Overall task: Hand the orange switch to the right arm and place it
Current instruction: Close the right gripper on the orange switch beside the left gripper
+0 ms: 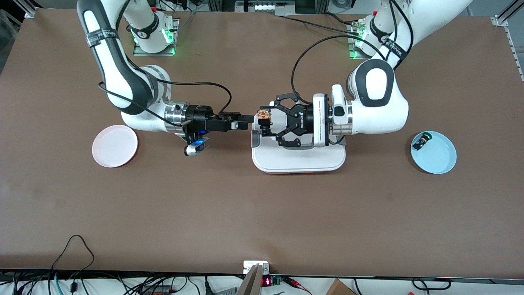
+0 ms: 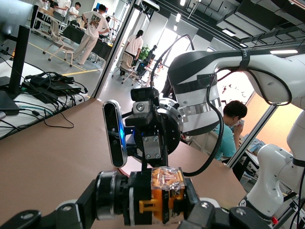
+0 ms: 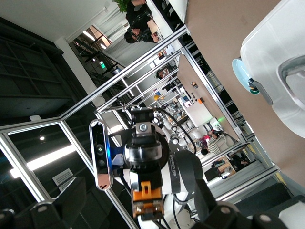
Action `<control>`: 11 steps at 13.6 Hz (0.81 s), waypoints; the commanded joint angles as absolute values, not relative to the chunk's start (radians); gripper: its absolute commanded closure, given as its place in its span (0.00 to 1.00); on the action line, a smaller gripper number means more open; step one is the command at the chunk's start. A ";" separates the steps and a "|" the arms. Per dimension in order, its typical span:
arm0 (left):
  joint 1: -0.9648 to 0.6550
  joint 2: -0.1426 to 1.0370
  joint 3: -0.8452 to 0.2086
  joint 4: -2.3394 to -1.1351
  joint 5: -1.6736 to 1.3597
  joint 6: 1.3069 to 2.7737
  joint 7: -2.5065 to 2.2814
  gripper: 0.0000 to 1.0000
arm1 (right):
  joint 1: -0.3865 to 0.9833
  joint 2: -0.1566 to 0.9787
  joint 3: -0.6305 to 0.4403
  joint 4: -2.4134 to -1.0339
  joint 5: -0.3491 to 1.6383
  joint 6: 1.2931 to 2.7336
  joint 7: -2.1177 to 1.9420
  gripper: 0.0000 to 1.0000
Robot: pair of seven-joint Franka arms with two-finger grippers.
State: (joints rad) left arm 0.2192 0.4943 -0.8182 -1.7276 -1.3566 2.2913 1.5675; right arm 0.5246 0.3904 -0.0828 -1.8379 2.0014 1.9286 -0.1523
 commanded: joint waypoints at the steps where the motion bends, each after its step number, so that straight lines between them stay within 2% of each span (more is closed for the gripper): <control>1: 0.221 0.482 -0.825 -1.741 -1.399 2.299 1.603 0.76 | 0.567 0.417 -0.084 -1.787 2.043 1.985 -0.164 0.00; 4: 0.221 0.480 -0.825 -1.741 -1.399 2.299 1.603 0.76 | 0.574 0.417 -0.084 -1.782 2.045 1.997 -0.164 0.05; 8: 0.221 0.482 -0.825 -1.740 -1.399 2.299 1.601 0.76 | 0.577 0.417 -0.084 -1.782 2.045 1.999 -0.166 0.23; 11: 0.221 0.482 -0.825 -1.740 -1.399 2.299 1.601 0.76 | 0.584 0.417 -0.084 -1.782 2.046 2.009 -0.166 0.28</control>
